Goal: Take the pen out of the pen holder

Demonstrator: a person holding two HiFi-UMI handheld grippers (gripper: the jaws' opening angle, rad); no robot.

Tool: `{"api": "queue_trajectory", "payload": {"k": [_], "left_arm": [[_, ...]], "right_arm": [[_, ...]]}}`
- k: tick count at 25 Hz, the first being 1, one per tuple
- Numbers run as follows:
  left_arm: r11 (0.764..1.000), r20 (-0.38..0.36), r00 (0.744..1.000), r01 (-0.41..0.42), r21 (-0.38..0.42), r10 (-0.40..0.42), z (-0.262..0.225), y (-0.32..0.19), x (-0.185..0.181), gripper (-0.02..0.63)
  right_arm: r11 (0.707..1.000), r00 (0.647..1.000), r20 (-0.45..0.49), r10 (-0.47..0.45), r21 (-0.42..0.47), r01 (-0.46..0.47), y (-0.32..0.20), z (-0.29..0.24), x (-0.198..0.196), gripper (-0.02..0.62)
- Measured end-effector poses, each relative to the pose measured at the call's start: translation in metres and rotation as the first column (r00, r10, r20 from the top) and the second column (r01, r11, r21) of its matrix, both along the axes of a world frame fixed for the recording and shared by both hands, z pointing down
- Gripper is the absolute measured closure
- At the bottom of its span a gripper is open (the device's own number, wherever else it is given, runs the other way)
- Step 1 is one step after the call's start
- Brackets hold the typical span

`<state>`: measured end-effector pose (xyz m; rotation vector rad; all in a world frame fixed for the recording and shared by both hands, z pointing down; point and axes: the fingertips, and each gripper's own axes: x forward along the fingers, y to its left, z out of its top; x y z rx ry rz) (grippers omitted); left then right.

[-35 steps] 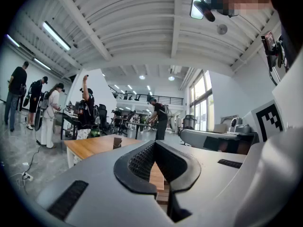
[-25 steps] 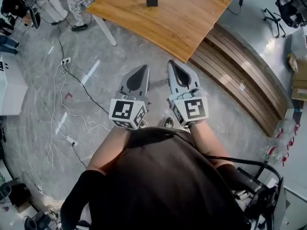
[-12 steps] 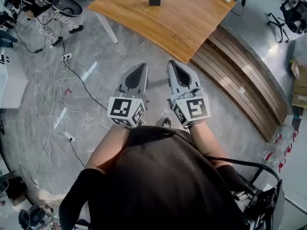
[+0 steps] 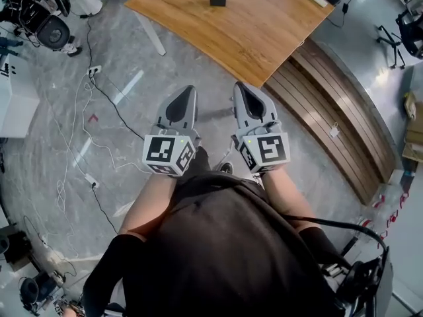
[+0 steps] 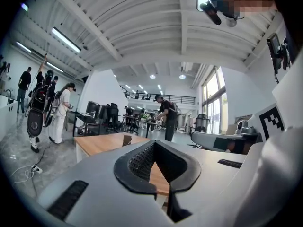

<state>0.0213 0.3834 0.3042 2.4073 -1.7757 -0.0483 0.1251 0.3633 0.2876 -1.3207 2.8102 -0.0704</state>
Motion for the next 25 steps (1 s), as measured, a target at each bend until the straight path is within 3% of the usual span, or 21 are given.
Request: {"api": "queue_trajectory", "payload": {"k": [6,16,25], "left_arm": [[1.0,-0.011,1.0,-0.004,-0.021,0.004,0.022,-0.062,-0.026,0.606],[0.996,0.024,0.996,-0.088,-0.031,0.089,0.035,-0.21,-0.081,0.605],[0.987,0.033,0.987,-0.153,-0.04,0.155,0.039,-0.292,-0.134,0.606]], "right_arm": [[1.0,1.0,-0.019,0.017,-0.021,-0.018,-0.058,0.02,-0.024,0.581],[0.997,0.996,-0.045,0.071,-0.037,-0.073,-0.196,0.028,-0.095,0.581],[0.991,0.99,-0.048,0.133,-0.024,-0.135,-0.278,0.026,-0.153,0.581]]}}
